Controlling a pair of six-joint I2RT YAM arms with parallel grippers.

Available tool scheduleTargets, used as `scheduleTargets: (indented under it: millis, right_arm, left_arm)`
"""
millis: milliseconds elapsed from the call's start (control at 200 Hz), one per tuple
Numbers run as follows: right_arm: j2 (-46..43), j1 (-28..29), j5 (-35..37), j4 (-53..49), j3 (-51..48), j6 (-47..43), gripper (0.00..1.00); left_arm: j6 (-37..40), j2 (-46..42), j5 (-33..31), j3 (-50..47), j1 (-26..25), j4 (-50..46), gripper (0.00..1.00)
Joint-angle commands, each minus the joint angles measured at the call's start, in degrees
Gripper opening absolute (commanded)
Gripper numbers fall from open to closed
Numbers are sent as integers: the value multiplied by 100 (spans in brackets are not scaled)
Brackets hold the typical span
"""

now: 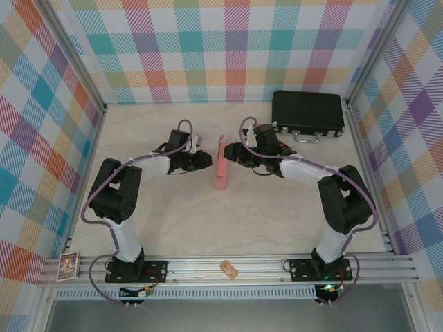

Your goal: Fold the paper box

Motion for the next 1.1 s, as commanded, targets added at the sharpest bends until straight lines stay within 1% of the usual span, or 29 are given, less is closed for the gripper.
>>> scheduleTargets:
  millis: [0,75,225,385,515,655,805,870,1100]
  right_arm:
    - [-63,26,366,-359,56,-87,55]
    - [84,21,278,-458,170,-187,55]
    - [399,17,-313,-231,311,-116,56]
    - [556,17,-413,-206,358,-61,57]
    - [672,25,-342,-322,357,1,54]
    - [678,51,-189,-300,212,234,51]
    - [593,154,64,-65,-30,636,46]
    - [498,254,295,60,-155,777,45]
    - [190,572,1298,99,-487,1516,45]
  left_arm:
    - [-247,-237,-2,-95,59,130,29]
    - [-352,-225,86,-94,59,202,29]
    - [-408,-129,174,-26,59,243,30]
    - [-396,55,426,201,59,154,31]
    - [-366,264,622,440,59,39,31]
    - [-362,464,787,632,59,29,31]
    - [-355,722,940,896,50,-44,31]
    - [-328,805,986,1005,50,-96,31]
    - [-85,1048,1135,1453,24,-519,31]
